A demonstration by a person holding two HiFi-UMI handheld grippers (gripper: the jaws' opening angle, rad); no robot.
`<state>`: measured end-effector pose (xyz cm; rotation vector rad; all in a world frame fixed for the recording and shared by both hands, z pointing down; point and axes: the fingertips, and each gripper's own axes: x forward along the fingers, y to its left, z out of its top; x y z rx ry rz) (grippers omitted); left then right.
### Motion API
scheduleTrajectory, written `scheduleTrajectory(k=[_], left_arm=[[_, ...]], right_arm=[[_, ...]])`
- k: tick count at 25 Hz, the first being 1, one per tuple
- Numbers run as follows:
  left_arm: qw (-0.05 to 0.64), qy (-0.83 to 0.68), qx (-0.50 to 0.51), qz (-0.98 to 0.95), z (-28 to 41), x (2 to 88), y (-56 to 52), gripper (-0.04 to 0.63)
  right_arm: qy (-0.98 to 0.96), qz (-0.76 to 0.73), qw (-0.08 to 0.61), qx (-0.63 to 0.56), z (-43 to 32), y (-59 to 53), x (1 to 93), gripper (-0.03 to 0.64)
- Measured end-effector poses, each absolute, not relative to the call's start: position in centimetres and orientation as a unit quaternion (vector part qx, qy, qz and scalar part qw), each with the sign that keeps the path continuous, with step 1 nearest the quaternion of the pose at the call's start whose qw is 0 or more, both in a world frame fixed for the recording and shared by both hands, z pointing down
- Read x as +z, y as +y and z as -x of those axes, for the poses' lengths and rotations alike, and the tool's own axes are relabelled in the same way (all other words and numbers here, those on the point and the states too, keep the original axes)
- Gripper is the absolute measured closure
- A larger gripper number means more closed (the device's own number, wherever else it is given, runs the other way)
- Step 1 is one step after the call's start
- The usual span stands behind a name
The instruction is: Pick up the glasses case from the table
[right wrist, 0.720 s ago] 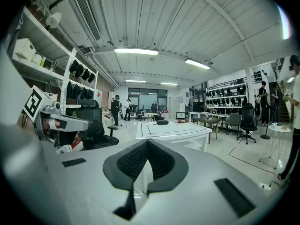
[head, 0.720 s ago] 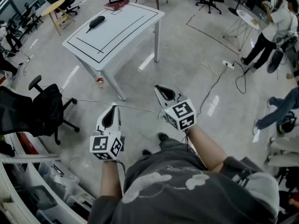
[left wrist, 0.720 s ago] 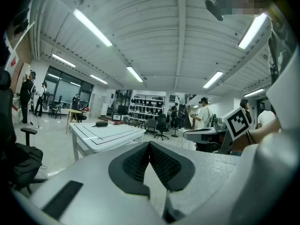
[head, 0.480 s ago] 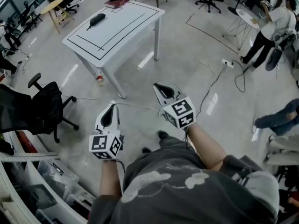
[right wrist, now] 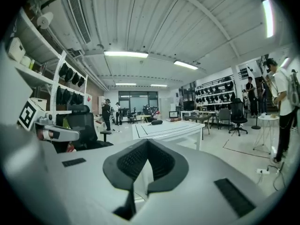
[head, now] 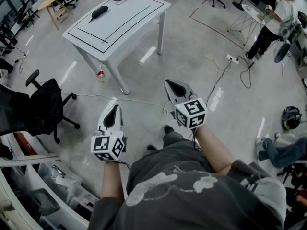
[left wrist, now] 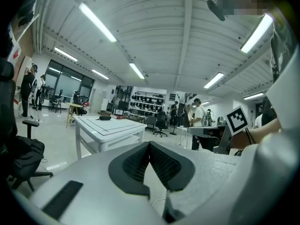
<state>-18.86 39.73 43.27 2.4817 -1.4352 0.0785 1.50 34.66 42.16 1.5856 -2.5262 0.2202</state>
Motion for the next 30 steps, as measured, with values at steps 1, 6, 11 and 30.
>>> scheduleTrajectory(k=[1,6,11,30], left_arm=[[0.137,-0.496,0.028,-0.857,19.1,43.4,39.4,0.594],[0.148,-0.496,0.026,-0.855,19.5,43.5,37.2,0.594],[0.151,-0.495,0.036,-0.855,19.0,43.9,33.6,0.594],[0.163,-0.583,0.071,-0.793,9.5,44.2,6.2,0.594]], right_arm=[[-0.840,-0.532,0.078,0.073,-1.8,34.6,42.3,0.617],[-0.836,-0.537,0.079,0.077,-2.9,33.4,42.2,0.617],[-0.833,-0.541,0.079,0.081,-4.1,29.7,42.6,0.617],[-0.887,-0.440,0.092,0.107,-12.6,-3.6,44.5,0.617]])
